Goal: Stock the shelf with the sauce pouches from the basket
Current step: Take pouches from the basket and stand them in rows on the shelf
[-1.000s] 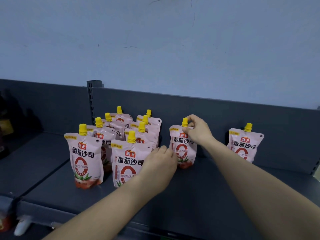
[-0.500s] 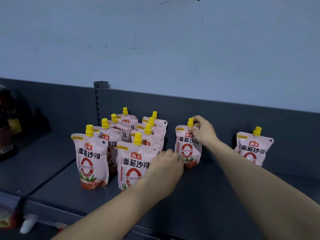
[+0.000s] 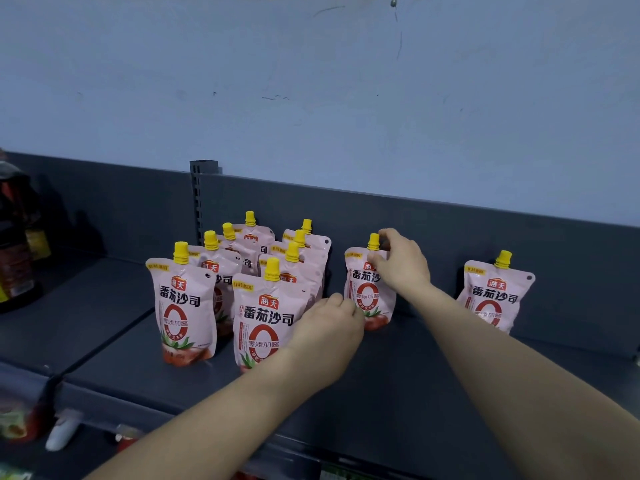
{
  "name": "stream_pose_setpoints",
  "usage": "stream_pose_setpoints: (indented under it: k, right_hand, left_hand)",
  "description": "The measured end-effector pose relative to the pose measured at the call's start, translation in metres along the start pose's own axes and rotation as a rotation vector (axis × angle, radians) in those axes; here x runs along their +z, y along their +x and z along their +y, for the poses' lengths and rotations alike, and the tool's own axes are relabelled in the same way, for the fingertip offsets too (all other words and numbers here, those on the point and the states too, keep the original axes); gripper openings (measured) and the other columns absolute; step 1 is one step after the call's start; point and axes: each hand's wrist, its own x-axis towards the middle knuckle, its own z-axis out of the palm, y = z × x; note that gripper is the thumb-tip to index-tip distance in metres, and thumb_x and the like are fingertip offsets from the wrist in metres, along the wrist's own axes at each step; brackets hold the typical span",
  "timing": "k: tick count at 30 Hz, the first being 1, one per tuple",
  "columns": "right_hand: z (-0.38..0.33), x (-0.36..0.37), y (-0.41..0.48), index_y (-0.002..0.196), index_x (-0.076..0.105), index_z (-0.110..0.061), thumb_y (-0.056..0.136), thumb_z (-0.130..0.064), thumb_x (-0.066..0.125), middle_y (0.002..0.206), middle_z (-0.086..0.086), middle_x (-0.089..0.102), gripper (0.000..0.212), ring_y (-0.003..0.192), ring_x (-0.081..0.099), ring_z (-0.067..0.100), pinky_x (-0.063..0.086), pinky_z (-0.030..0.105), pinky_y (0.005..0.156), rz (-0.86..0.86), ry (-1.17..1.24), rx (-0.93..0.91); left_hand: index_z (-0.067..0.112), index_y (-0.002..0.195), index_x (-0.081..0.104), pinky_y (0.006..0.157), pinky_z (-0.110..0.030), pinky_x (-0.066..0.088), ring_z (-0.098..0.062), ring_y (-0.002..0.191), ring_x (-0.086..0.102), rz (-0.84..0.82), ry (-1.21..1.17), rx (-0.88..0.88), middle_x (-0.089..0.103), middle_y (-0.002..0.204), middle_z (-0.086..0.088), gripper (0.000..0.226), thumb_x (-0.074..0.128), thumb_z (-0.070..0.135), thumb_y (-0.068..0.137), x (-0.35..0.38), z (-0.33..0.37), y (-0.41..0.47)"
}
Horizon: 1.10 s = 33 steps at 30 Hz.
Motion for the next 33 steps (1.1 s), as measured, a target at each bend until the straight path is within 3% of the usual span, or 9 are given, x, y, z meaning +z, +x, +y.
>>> stream_pose_setpoints:
  k: [5,9,11,13,15,21,29,33]
  right_hand:
    - [-0.017,-0.019,-0.019,0.139,0.042,-0.016,0.090,-0.031,0.061,0.134,0.008,0.053,0.055,0.126,0.043,0.028,0.038,0.040,0.100,0.211,-0.072,-0.137]
    - [-0.043,-0.037,-0.036,0.140,0.042,-0.017,0.089,-0.029,0.061,0.139,0.004,0.050,0.056,0.129,0.041,0.026,0.035,0.040,0.104,0.243,-0.016,-0.280]
    - [-0.061,-0.046,-0.049,0.140,0.042,-0.018,0.089,-0.028,0.060,0.141,0.002,0.049,0.055,0.131,0.041,0.025,0.032,0.040,0.105,0.230,0.030,-0.349]
    - [-0.080,-0.052,-0.061,0.140,0.043,-0.018,0.090,-0.028,0.059,0.143,0.001,0.047,0.054,0.133,0.038,0.023,0.029,0.038,0.107,0.202,0.074,-0.407]
    - [-0.102,-0.052,-0.077,0.139,0.045,-0.019,0.090,-0.027,0.059,0.145,0.001,0.046,0.052,0.135,0.036,0.022,0.027,0.038,0.109,0.165,0.111,-0.477]
    - [-0.171,-0.027,-0.131,0.135,0.050,-0.020,0.089,-0.025,0.058,0.144,0.003,0.047,0.047,0.136,0.036,0.023,0.030,0.041,0.109,0.010,0.184,-0.687]
    - [-0.259,0.049,-0.205,0.135,0.049,-0.021,0.089,-0.030,0.060,0.140,0.000,0.050,0.048,0.133,0.038,0.024,0.033,0.042,0.109,-0.288,0.216,-0.869]
    - [-0.302,0.088,-0.245,0.132,0.051,-0.022,0.089,-0.032,0.060,0.134,0.001,0.054,0.045,0.127,0.042,0.027,0.039,0.041,0.101,-0.428,0.169,-0.923]
  left_hand:
    - [0.006,0.127,0.050,0.090,-0.036,0.044,-0.028,0.112,0.049,0.007,-0.034,-0.028,0.055,0.119,-0.011,0.051,0.070,0.017,0.081,-0.017,0.002,-0.008]
    - [0.010,0.089,0.069,0.059,-0.029,0.051,-0.022,0.075,0.062,0.115,0.033,-0.015,0.065,0.078,-0.005,0.042,0.087,0.020,0.052,-0.042,-0.009,-0.027]
    - [0.009,0.090,0.069,0.060,-0.032,0.053,-0.024,0.078,0.062,0.208,0.056,-0.083,0.065,0.080,-0.006,0.035,0.081,0.015,0.058,-0.062,-0.020,-0.043]
    - [0.008,0.108,0.063,0.070,-0.038,0.052,-0.028,0.096,0.059,0.235,0.105,-0.171,0.064,0.099,-0.008,0.035,0.070,0.014,0.074,-0.076,-0.037,-0.062]
    - [0.011,0.115,0.058,0.070,-0.040,0.048,-0.028,0.106,0.056,0.200,0.154,-0.285,0.062,0.109,-0.007,0.034,0.065,0.020,0.082,-0.089,-0.056,-0.091]
    - [0.014,0.127,0.050,0.091,-0.042,0.048,-0.028,0.119,0.049,-0.024,0.208,-0.594,0.057,0.123,-0.005,0.052,0.062,0.041,0.085,-0.113,-0.096,-0.186]
    - [0.016,0.118,0.054,0.084,-0.039,0.049,-0.026,0.112,0.052,-0.224,0.263,-0.891,0.058,0.115,-0.003,0.038,0.059,0.034,0.086,-0.114,-0.128,-0.321]
    - [0.017,0.114,0.054,0.079,-0.037,0.047,-0.025,0.109,0.054,-0.358,0.264,-1.011,0.057,0.110,-0.002,0.031,0.058,0.033,0.087,-0.109,-0.146,-0.386]
